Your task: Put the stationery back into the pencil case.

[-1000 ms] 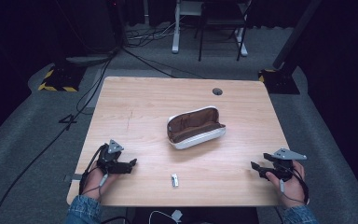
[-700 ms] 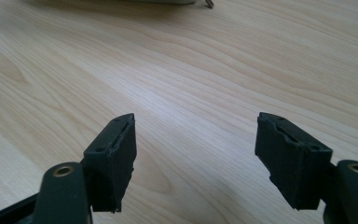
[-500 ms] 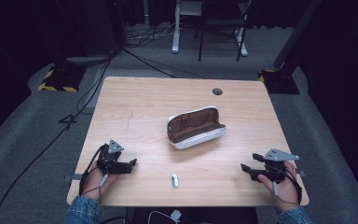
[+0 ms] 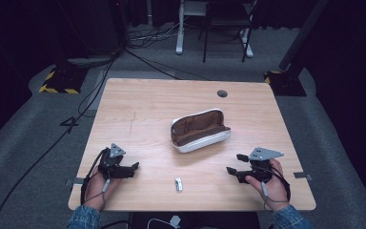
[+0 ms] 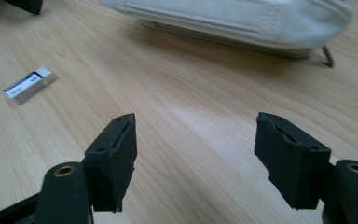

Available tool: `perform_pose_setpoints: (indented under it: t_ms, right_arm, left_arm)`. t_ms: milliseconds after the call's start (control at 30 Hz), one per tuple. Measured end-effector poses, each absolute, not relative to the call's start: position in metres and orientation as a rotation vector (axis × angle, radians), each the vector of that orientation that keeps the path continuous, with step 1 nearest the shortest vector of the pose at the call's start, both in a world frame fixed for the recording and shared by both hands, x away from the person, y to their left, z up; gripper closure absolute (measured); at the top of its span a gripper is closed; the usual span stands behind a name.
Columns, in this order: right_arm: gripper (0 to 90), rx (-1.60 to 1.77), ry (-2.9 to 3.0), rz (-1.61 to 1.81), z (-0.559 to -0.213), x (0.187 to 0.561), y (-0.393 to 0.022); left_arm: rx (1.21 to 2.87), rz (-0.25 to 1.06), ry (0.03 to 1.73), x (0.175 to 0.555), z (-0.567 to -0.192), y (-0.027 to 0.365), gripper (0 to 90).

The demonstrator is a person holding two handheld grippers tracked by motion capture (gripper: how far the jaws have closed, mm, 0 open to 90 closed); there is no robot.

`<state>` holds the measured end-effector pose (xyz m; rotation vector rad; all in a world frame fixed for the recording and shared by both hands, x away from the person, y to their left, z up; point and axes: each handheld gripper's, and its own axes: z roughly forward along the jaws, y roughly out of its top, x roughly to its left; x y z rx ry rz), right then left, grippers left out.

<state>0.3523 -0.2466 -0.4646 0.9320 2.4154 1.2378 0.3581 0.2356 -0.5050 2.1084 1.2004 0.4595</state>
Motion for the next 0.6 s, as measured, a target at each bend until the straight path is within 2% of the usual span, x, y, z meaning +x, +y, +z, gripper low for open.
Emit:
perform_pose_setpoints:
  t_ms: [600]
  right_arm:
    - [31.3,0.798,2.530,1.294,-0.464,0.344,-0.187]
  left_arm:
    - [2.103,0.454,1.204,0.359,-0.505,0.236,14.3]
